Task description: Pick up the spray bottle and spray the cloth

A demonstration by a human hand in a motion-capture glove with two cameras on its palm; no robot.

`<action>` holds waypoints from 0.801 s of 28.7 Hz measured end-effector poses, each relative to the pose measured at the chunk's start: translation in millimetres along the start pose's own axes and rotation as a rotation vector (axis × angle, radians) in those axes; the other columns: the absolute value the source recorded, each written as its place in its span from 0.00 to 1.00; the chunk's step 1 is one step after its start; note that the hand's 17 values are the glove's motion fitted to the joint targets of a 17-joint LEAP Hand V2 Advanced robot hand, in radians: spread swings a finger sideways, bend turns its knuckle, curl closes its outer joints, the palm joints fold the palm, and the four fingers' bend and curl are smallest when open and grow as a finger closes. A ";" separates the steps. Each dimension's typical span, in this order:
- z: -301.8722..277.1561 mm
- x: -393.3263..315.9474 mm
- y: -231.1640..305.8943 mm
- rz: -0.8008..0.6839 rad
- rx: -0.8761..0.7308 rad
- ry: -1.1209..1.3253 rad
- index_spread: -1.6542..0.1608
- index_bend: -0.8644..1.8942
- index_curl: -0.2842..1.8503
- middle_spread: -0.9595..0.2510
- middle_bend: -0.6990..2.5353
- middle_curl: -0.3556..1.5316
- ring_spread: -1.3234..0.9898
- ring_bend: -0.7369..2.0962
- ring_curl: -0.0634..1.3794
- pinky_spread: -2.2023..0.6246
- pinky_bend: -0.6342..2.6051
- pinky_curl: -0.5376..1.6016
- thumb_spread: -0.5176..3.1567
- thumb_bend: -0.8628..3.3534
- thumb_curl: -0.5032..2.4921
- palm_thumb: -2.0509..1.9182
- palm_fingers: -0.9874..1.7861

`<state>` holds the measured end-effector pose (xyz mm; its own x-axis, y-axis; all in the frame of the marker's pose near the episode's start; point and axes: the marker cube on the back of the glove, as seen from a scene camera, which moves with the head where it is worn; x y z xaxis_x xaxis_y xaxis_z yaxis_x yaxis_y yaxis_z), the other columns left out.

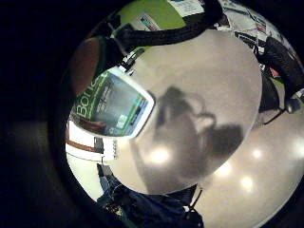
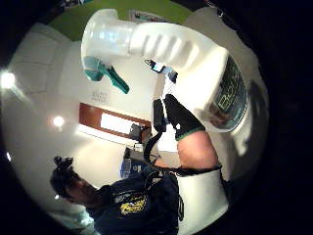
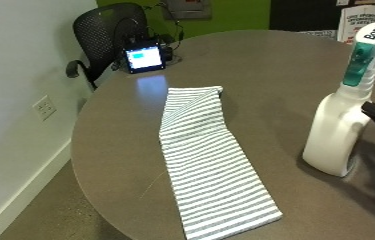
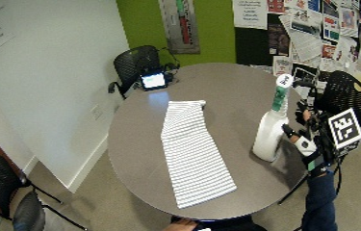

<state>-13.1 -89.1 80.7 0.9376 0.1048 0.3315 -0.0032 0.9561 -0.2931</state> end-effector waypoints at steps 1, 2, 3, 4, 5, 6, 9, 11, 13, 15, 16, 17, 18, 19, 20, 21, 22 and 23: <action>-1.6 -1.3 -3.1 0.001 -0.006 -0.009 0.68 0.35 0.18 0.79 0.30 0.36 0.55 0.42 0.24 0.84 0.40 0.41 0.45 0.21 0.28 0.67 0.50; -2.9 -3.5 -5.2 0.001 -0.011 -0.013 0.68 0.35 0.19 0.79 0.30 0.36 0.55 0.42 0.25 0.84 0.40 0.41 0.45 0.21 0.28 0.67 0.50; -3.8 -6.1 -6.7 -0.001 -0.014 -0.012 0.68 0.35 0.19 0.79 0.30 0.36 0.55 0.42 0.25 0.84 0.40 0.41 0.45 0.21 0.28 0.67 0.50; -4.4 -8.6 -7.8 -0.005 -0.016 -0.009 0.68 0.35 0.19 0.79 0.30 0.36 0.55 0.42 0.25 0.84 0.40 0.41 0.45 0.21 0.28 0.67 0.50; -4.6 -10.6 -8.6 -0.011 -0.017 -0.005 0.68 0.35 0.19 0.79 0.30 0.36 0.55 0.43 0.25 0.84 0.40 0.41 0.45 0.21 0.28 0.67 0.50; -4.7 -11.9 -9.2 -0.017 -0.018 0.000 0.68 0.35 0.19 0.79 0.30 0.36 0.55 0.43 0.25 0.84 0.40 0.41 0.45 0.21 0.28 0.68 0.50; -4.9 -12.5 -9.5 -0.029 -0.022 -0.003 0.67 0.35 0.19 0.79 0.30 0.36 0.55 0.43 0.25 0.84 0.40 0.41 0.45 0.21 0.28 0.68 0.50; -7.5 -9.2 -9.7 -0.032 -0.023 -0.010 0.67 0.35 0.19 0.79 0.30 0.36 0.55 0.43 0.25 0.84 0.40 0.41 0.45 0.21 0.29 0.68 0.50; -12.0 -5.1 -9.6 -0.022 -0.019 -0.016 0.67 0.35 0.19 0.79 0.30 0.36 0.55 0.43 0.25 0.84 0.40 0.41 0.45 0.20 0.29 0.68 0.50; -17.4 -1.1 -9.4 -0.005 -0.010 -0.026 0.67 0.35 0.19 0.79 0.29 0.36 0.55 0.43 0.25 0.84 0.40 0.41 0.45 0.20 0.29 0.68 0.49; -20.2 1.6 -9.5 -0.001 -0.005 -0.034 0.68 0.35 0.19 0.79 0.29 0.36 0.55 0.42 0.25 0.84 0.40 0.42 0.46 0.20 0.29 0.68 0.49; -22.8 4.9 -9.6 0.000 0.000 -0.044 0.68 0.35 0.19 0.79 0.29 0.36 0.55 0.42 0.25 0.85 0.40 0.42 0.46 0.20 0.29 0.68 0.48; -25.1 8.2 -9.5 0.001 0.004 -0.056 0.68 0.36 0.20 0.79 0.28 0.36 0.55 0.42 0.25 0.85 0.40 0.42 0.46 0.20 0.29 0.67 0.48; -26.9 11.3 -9.3 0.003 0.009 -0.070 0.68 0.36 0.20 0.79 0.28 0.36 0.56 0.42 0.25 0.85 0.40 0.42 0.46 0.20 0.29 0.67 0.48; -28.4 13.8 -8.9 0.008 0.013 -0.085 0.68 0.36 0.20 0.79 0.28 0.36 0.56 0.42 0.25 0.85 0.40 0.42 0.46 0.20 0.29 0.67 0.48; -29.6 16.1 -8.5 0.012 0.017 -0.099 0.68 0.36 0.20 0.79 0.28 0.36 0.56 0.41 0.25 0.85 0.40 0.42 0.46 0.20 0.29 0.67 0.48; -30.5 17.9 -8.2 0.015 0.020 -0.112 0.68 0.36 0.20 0.79 0.28 0.36 0.56 0.41 0.25 0.85 0.40 0.42 0.46 0.20 0.29 0.67 0.48; -31.1 19.1 -7.9 0.017 0.021 -0.125 0.68 0.36 0.20 0.79 0.28 0.36 0.56 0.41 0.25 0.85 0.40 0.42 0.46 0.20 0.29 0.67 0.48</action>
<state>15.7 -103.1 61.5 0.8867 0.1529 0.4362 -0.0272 0.9593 -0.2810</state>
